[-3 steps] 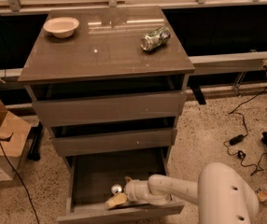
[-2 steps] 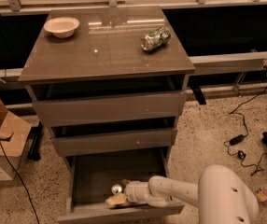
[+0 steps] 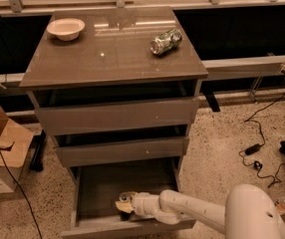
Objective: Pick redbull can from bottom drawer and place on counter
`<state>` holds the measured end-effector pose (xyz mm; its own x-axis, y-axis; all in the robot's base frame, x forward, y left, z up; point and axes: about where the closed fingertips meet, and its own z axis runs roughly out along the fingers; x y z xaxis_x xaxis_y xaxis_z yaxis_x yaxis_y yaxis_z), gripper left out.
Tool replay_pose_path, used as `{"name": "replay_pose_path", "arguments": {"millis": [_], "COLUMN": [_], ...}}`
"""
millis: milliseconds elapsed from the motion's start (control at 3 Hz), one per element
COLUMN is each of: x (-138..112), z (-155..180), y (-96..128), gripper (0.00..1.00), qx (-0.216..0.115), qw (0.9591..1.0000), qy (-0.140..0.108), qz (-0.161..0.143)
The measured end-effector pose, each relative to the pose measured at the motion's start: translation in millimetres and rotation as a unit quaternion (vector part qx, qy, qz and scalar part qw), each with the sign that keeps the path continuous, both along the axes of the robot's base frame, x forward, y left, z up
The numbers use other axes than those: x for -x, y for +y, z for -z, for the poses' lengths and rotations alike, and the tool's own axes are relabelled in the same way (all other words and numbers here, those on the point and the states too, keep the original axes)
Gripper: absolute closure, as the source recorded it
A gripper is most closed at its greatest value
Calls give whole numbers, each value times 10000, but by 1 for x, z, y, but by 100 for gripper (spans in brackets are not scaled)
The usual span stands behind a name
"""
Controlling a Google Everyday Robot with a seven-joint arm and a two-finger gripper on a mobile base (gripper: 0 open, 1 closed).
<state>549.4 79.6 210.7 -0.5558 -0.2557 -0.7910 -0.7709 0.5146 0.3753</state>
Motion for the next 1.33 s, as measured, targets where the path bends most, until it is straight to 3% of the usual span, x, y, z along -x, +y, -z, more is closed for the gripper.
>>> {"name": "replay_pose_path", "arguments": {"millis": [333,667,1000,1333], "x": [-10,-10,10,41], "z": [-36,-104,-200,-306], "y": [-9,-35,-66,-92], "gripper": [89,100,100,100], "qx": [-506,-1139,-1677,-1914], "qw": [9985,9930,9819,9664], "qy": [-126,-311,-756,-1283], "qz": [153,21,-449,-1136]}}
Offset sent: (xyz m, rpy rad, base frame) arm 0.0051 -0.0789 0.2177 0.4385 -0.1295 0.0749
